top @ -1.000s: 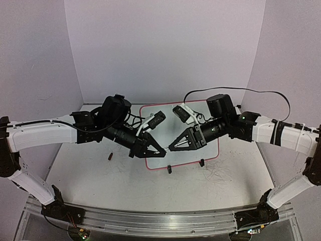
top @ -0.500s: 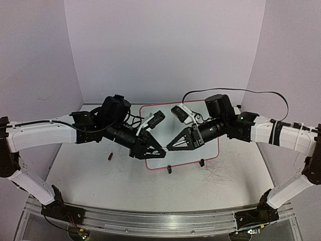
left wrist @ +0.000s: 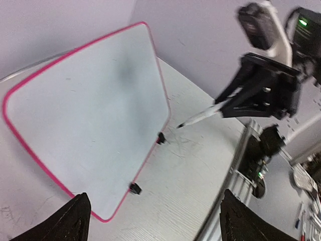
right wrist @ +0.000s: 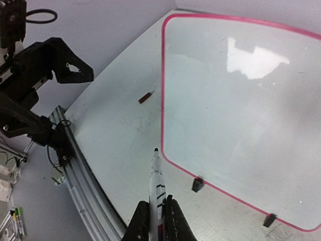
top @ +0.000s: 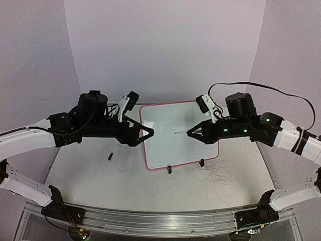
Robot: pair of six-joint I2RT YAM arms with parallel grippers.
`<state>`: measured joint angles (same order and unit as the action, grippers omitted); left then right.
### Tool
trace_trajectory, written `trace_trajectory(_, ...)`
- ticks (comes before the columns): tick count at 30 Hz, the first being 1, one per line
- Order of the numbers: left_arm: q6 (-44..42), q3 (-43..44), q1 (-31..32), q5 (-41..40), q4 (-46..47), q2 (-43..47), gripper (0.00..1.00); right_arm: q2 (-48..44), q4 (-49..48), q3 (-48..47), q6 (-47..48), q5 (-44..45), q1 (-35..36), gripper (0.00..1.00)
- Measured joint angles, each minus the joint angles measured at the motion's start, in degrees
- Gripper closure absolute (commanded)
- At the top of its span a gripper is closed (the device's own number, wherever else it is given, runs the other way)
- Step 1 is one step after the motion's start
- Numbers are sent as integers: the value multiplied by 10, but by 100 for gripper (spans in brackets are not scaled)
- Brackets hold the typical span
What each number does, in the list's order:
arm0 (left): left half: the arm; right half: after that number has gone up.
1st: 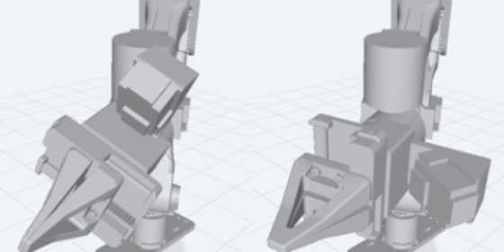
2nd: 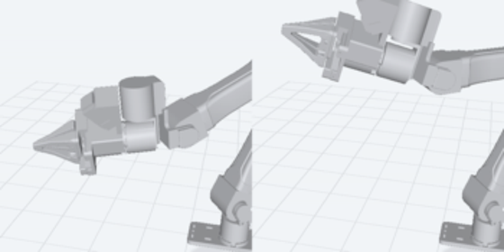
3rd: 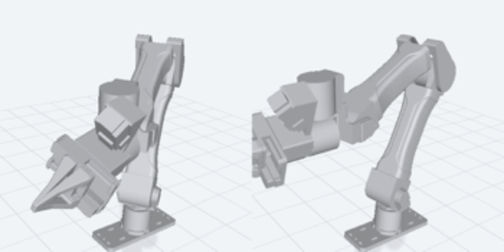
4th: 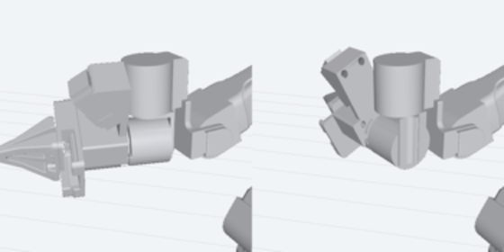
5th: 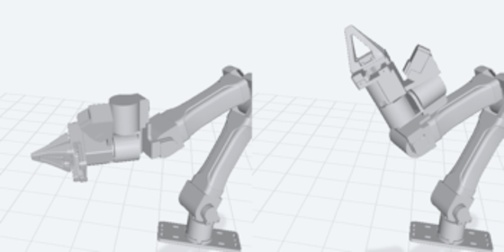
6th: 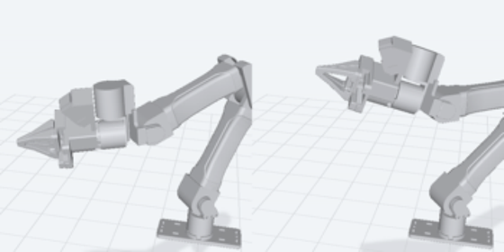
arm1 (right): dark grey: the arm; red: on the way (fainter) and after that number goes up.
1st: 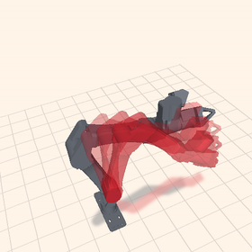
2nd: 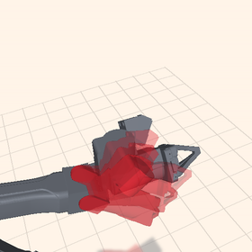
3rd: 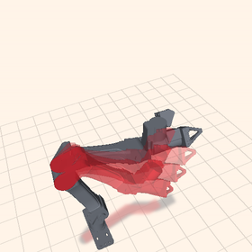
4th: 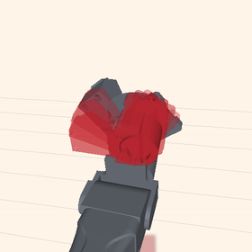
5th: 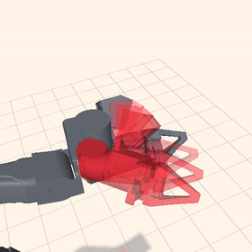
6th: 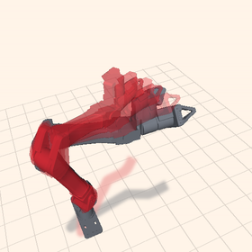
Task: Write a sentence on the whiteboard
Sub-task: Pass from the left arm to the right, then hold the whiteboard at the center of the board.
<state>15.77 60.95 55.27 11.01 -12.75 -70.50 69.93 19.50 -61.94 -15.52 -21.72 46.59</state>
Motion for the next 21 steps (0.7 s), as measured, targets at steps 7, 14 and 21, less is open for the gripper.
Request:
trace_trajectory(7,96,-43,-5,-186,13,35,10,-121,19,19,36,181,0,100)
trace_trajectory(14,213,-107,-7,-303,18,66,10,-183,39,21,62,279,0,100)
trace_trajectory(21,287,-116,-27,-313,31,33,13,-214,68,24,65,319,0,100)
